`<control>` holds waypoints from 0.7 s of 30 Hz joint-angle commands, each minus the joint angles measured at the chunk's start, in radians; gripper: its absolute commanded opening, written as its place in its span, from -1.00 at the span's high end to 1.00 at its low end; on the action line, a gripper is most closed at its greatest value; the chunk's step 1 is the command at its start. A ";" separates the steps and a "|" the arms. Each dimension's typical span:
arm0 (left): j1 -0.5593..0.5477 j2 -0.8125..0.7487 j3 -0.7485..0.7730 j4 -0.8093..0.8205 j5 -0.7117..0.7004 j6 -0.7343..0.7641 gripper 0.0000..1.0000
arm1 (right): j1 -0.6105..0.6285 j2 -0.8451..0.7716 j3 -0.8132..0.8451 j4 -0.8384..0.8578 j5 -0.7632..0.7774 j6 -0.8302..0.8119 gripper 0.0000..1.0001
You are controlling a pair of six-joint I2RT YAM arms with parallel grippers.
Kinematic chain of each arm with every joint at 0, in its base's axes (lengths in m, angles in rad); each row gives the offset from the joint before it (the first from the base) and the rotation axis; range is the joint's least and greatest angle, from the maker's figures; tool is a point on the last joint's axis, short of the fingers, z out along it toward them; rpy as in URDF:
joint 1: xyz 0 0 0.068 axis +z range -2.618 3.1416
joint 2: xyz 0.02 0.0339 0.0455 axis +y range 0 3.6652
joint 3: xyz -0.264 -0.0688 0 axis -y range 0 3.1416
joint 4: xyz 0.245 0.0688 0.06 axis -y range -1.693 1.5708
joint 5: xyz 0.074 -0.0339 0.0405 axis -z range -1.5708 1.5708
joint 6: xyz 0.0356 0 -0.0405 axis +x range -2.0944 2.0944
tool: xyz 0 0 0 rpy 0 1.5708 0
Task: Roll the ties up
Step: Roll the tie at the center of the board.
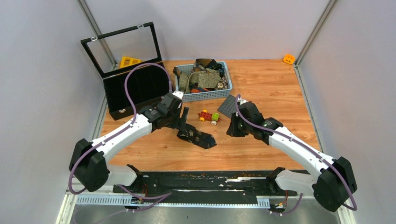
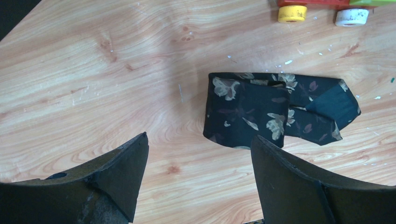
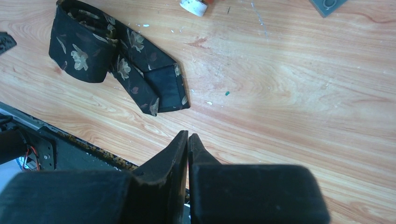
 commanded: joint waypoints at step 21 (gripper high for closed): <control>0.134 0.221 -0.096 0.233 0.337 0.087 -0.48 | 0.010 0.005 -0.017 0.055 -0.052 0.037 0.88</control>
